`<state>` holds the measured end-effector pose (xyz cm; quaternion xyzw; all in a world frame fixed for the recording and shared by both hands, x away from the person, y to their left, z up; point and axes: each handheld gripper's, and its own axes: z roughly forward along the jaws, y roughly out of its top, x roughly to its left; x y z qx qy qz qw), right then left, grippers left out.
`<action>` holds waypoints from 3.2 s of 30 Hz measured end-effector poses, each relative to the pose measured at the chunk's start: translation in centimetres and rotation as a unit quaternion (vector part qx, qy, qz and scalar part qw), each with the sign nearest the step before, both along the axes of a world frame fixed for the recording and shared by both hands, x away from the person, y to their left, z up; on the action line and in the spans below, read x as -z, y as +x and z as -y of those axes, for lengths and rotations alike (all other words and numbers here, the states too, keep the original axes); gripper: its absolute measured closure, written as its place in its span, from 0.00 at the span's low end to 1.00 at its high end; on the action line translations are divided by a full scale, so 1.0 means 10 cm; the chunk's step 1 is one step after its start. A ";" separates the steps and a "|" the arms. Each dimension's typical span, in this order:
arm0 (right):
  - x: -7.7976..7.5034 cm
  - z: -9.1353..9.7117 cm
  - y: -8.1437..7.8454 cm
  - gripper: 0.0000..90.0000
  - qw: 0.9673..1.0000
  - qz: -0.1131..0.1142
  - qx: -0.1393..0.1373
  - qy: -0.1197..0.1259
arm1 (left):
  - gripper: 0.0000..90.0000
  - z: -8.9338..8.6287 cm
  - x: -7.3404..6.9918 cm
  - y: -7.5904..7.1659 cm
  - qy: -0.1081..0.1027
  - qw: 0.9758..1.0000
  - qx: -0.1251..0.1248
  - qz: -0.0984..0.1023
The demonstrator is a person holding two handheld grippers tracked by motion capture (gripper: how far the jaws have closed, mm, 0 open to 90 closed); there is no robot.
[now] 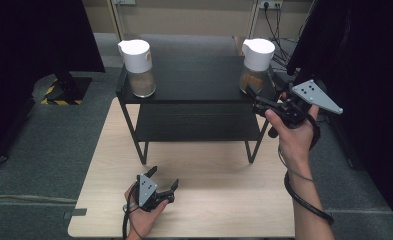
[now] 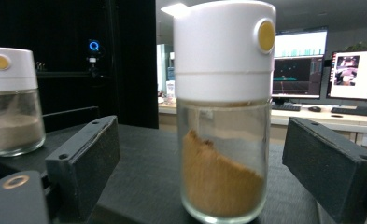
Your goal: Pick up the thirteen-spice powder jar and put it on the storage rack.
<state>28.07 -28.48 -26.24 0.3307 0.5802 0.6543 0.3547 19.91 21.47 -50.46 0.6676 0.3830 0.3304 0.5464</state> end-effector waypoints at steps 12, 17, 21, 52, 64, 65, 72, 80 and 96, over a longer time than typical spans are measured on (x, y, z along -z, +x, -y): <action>0.22 0.06 -0.22 0.13 1.000 0.005 -0.006 -0.010 | 0.13 0.00 0.00 0.00 0.000 1.000 -0.001 0.001; 0.30 0.06 -0.29 0.12 1.000 0.000 -0.016 -0.016 | 0.13 0.01 0.01 0.00 0.001 1.000 -0.001 0.002; 0.40 0.07 -0.33 0.12 1.000 -0.005 -0.018 -0.019 | 0.13 0.00 0.01 0.00 0.001 1.000 -0.001 0.002; 0.81 0.12 -0.51 0.12 0.999 -0.027 -0.007 -0.034 | 0.13 0.01 0.01 -0.01 0.001 1.000 -0.002 0.002; 0.97 0.16 -0.51 0.12 0.998 -0.046 -0.004 -0.043 | 0.13 0.01 0.01 -0.01 0.001 1.000 -0.002 0.003; 0.99 0.16 -0.52 0.12 0.998 -0.048 -0.003 -0.043 | 0.13 0.01 0.01 -0.01 0.002 1.000 -0.002 0.003; 1.10 0.17 -0.53 0.12 0.997 -0.061 -0.005 -0.047 | 0.13 0.01 0.01 -0.01 0.001 1.000 -0.003 0.003; 1.23 0.19 -0.55 0.12 0.996 -0.074 -0.009 -0.051 | 0.13 0.01 0.01 -0.01 0.002 1.000 -0.002 0.003; 1.45 0.21 -0.58 0.12 0.993 -0.101 -0.007 -0.056 | 0.13 0.01 0.01 -0.01 0.003 1.000 -0.003 0.004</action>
